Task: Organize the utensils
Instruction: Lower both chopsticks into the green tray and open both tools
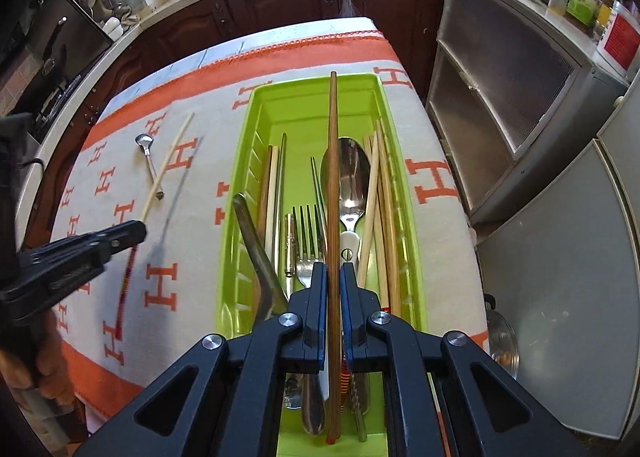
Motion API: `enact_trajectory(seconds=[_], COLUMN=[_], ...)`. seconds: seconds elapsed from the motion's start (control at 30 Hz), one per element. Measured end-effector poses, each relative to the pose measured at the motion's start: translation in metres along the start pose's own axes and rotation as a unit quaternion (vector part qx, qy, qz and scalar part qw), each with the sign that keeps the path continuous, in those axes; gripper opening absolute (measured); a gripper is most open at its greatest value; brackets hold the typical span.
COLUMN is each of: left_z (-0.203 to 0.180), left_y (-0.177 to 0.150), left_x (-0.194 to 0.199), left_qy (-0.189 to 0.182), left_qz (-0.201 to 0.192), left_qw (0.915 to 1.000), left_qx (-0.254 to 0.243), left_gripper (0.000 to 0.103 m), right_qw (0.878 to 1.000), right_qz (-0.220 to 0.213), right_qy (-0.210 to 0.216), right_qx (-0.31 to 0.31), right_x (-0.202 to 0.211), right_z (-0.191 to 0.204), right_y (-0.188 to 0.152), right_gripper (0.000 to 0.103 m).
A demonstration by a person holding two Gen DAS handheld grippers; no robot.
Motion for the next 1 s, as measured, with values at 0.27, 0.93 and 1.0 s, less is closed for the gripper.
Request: enact_trajectory(seconds=[0.27,0.93,1.0], left_z=[-0.050,-0.115,-0.112], left_y=[0.005,-0.014,-0.016], left_x=[0.045,-0.015,-0.013], left_qy=[-0.098,-0.138,-0.132], left_qz=[-0.007,0.070,0.069], left_qw=[0.9951,0.9877,0.9888], left_qx=[0.012,0.020,0.013], left_gripper=[0.003,0.003,0.003], right_qw=[0.998,0.988,0.989], right_qz=[0.012,-0.031,-0.032], right_qy=[0.039,0.055,0.057], right_qx=[-0.045,-0.139,-0.135], right_x=[-0.012,0.024,0.025], right_z=[-0.009,-0.055,-0.052], right_y=[0.002,-0.017,-0.017], right_gripper=[0.025,0.026,0.026])
Point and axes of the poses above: each gripper's, at about its wrist camera, not at the fingertips, and x roughly against the way its jaws point, z to its left, y to its top, the point moved 5 cm from there along -x, roughly the way its jaws point, and after that the axes turned 10 degrees about -z, right-handed, at the moved point
